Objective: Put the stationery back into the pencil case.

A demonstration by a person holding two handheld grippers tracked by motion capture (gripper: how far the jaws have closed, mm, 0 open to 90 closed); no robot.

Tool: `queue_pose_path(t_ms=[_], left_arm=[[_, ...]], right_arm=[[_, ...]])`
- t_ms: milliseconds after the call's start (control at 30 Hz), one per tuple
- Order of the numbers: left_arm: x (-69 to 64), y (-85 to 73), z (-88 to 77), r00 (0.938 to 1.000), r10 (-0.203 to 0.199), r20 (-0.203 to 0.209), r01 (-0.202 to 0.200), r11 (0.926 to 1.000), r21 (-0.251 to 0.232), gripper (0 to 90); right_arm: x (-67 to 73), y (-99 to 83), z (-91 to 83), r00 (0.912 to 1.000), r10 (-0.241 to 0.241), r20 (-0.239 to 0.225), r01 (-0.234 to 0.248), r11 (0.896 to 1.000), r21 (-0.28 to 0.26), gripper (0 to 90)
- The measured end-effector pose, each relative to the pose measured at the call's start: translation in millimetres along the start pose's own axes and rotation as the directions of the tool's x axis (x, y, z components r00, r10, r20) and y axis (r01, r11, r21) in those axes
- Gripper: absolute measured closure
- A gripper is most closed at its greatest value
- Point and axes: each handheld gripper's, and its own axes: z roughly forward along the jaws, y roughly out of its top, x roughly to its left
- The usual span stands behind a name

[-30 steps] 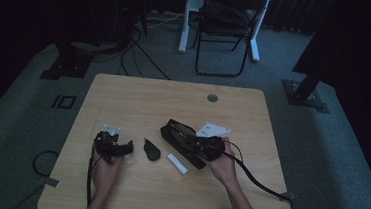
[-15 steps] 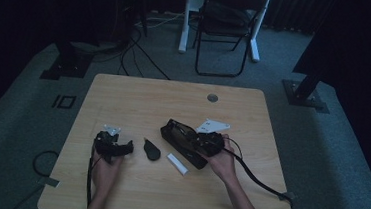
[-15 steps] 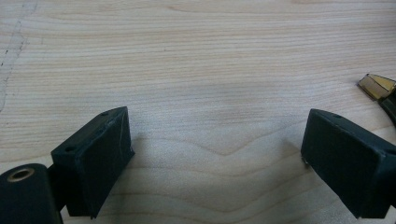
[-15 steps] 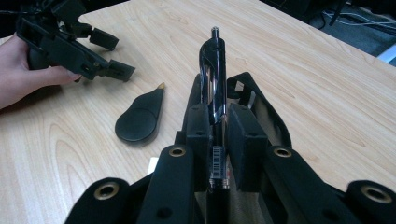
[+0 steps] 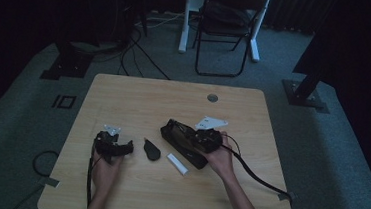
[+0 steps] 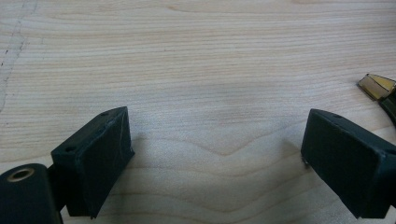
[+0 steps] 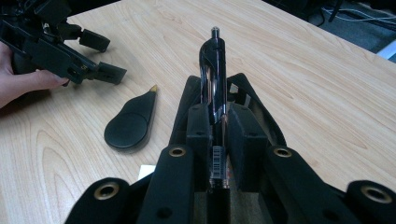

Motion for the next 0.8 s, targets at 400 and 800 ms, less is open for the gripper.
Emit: queue_pose_path(t_ms=[400, 800], left_arm=[[0.0, 0.0, 0.0, 1.0000, 0.000, 0.000, 0.000, 1.0000, 0.001, 8.8], [-0.2, -0.1, 0.1, 1.0000, -0.002, 0.000, 0.002, 1.0000, -0.002, 8.8]], right_arm=[[-5.1, 0.0, 5.8, 0.9999, 0.016, 0.004, -0.016, 1.000, 0.003, 79.9], [-9.8, -1.8, 15.1, 0.9996, 0.026, 0.007, -0.026, 0.999, 0.025, 79.8]])
